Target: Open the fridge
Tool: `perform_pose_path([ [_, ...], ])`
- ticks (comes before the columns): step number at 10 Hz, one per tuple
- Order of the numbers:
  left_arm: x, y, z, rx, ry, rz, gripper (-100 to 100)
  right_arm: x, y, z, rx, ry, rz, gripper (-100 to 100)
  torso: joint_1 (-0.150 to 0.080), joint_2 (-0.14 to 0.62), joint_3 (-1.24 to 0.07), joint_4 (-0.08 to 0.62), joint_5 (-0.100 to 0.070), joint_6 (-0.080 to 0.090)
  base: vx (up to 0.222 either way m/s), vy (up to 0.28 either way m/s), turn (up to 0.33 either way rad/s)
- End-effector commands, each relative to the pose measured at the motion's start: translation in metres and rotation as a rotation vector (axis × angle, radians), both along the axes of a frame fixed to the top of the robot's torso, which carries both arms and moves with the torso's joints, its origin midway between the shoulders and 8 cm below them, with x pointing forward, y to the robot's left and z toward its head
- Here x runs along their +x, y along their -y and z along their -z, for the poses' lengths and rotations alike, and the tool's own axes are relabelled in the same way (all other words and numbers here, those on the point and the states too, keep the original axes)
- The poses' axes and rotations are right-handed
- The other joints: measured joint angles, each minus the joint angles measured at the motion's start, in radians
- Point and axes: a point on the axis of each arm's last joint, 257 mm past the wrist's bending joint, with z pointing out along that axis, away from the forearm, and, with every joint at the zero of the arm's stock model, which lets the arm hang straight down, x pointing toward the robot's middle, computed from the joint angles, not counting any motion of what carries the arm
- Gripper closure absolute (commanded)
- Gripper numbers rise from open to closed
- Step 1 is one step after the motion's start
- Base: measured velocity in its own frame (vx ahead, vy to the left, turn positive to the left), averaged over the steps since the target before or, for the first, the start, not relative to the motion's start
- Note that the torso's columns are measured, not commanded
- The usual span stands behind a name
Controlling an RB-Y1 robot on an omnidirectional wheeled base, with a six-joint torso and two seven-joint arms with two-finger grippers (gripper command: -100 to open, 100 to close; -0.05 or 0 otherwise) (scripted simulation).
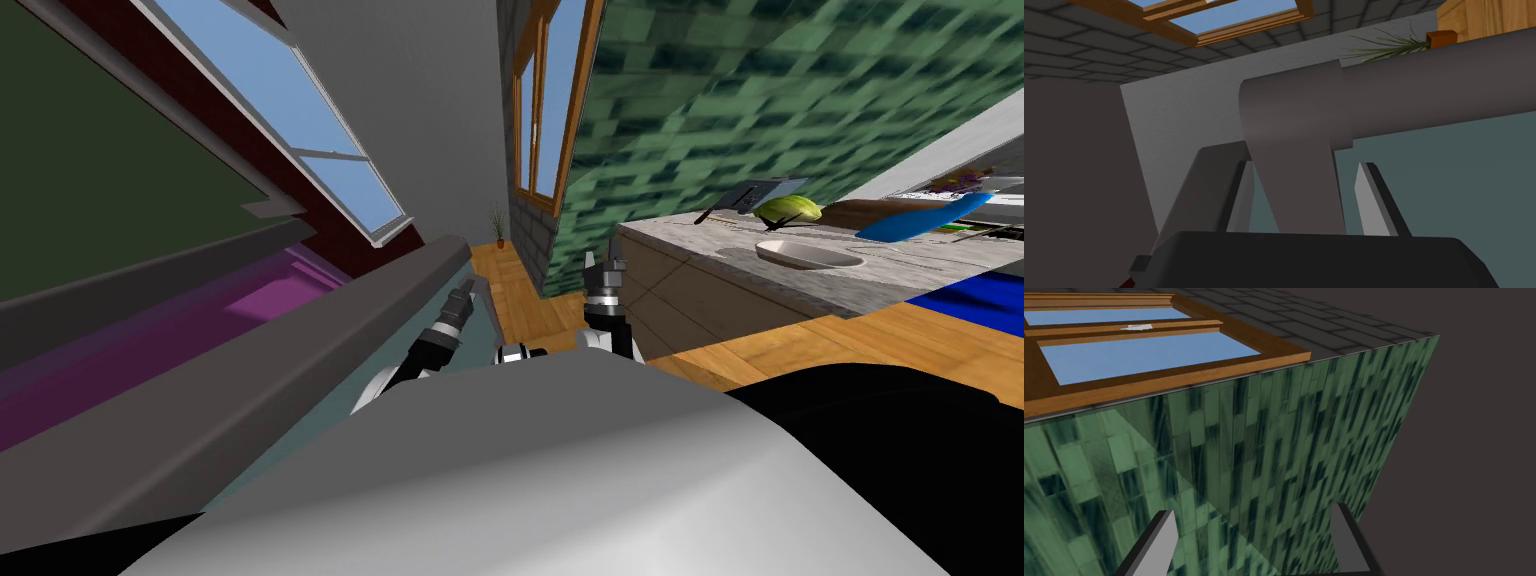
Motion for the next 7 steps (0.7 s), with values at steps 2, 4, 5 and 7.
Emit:
perform_pose_path([
  [2,-0.010,0.014,0.000,0.002,-0.003,0.032,100,0.000,0.000,0.000,0.000,0.000,0.000,0,-0.003,0.000,0.001,-0.001,0.000,0.001,-0.214,-0.119,-0.141],
  [4,-0.021,0.032,0.003,0.003,-0.011,0.086,100,0.000,0.000,0.000,0.000,0.000,0.000,0,0.003,-0.003,-0.003,0.001,0.001,0.000,-0.191,-0.067,-0.127],
  [5,-0.026,0.039,0.003,0.003,-0.013,0.111,100,0.000,0.000,0.000,0.000,0.000,0.000,0,0.000,0.006,0.003,0.001,0.000,0.000,-0.305,-0.093,-0.186],
  [7,-0.037,0.053,0.005,0.005,-0.017,0.160,100,0.000,0.000,0.000,0.000,0.000,0.000,0,0.002,0.010,0.007,0.002,0.001,-0.002,-0.296,-0.125,-0.169],
])
